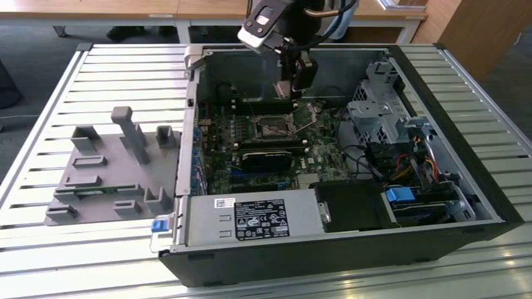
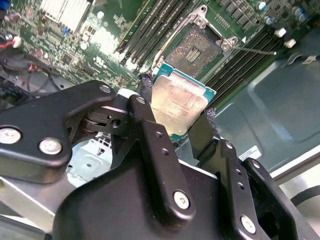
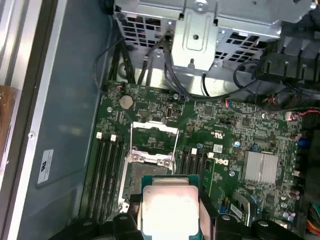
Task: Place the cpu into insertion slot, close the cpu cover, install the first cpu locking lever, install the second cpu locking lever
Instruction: 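Place the cpu into insertion slot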
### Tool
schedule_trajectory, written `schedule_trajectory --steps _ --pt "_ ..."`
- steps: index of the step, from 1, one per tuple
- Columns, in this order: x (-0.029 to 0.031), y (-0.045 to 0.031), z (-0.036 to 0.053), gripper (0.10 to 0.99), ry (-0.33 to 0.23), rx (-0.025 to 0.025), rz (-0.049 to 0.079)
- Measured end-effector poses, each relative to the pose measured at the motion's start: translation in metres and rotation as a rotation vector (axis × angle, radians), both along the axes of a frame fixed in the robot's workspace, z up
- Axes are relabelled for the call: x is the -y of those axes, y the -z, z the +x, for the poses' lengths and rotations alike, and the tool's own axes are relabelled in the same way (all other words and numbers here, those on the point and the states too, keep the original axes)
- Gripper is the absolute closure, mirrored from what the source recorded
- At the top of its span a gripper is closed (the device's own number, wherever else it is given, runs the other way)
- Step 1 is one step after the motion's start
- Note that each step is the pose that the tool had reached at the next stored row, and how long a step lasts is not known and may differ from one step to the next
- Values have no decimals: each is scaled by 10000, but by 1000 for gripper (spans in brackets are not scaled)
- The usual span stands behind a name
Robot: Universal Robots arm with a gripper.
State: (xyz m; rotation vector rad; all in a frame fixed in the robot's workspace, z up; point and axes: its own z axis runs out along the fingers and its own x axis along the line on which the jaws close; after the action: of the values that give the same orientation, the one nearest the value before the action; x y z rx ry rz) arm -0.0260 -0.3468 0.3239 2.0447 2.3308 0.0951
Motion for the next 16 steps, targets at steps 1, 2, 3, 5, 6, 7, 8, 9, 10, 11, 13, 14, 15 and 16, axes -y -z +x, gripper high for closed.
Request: schedule_trajectory --steps 1,2,3,5,6,7,8,9,10,11,13,14,15,16 --pt "-1 6 0 549 120 0 -1" --pt "-3 13 -1 549 230 0 0" --pt "-7 20 -1 549 319 0 0" --pt "-24 38 0 549 452 1 1" --pt "-37 49 0 549 480 0 0" --pt "-46 62 0 549 500 1 0" --pt "-53 76 -1 549 517 0 1" --pt "-57 93 -1 549 530 -2 1" --pt "-58 109 -2 549 539 -8 0" --pt "-59 125 -2 549 548 -20 -2" --pt "-61 160 -3 549 574 -50 -1" --pt "-62 176 -4 549 585 -64 -2" --pt "-62 192 -4 549 593 -72 -2" --pt "-62 206 -4 549 597 -79 -3"
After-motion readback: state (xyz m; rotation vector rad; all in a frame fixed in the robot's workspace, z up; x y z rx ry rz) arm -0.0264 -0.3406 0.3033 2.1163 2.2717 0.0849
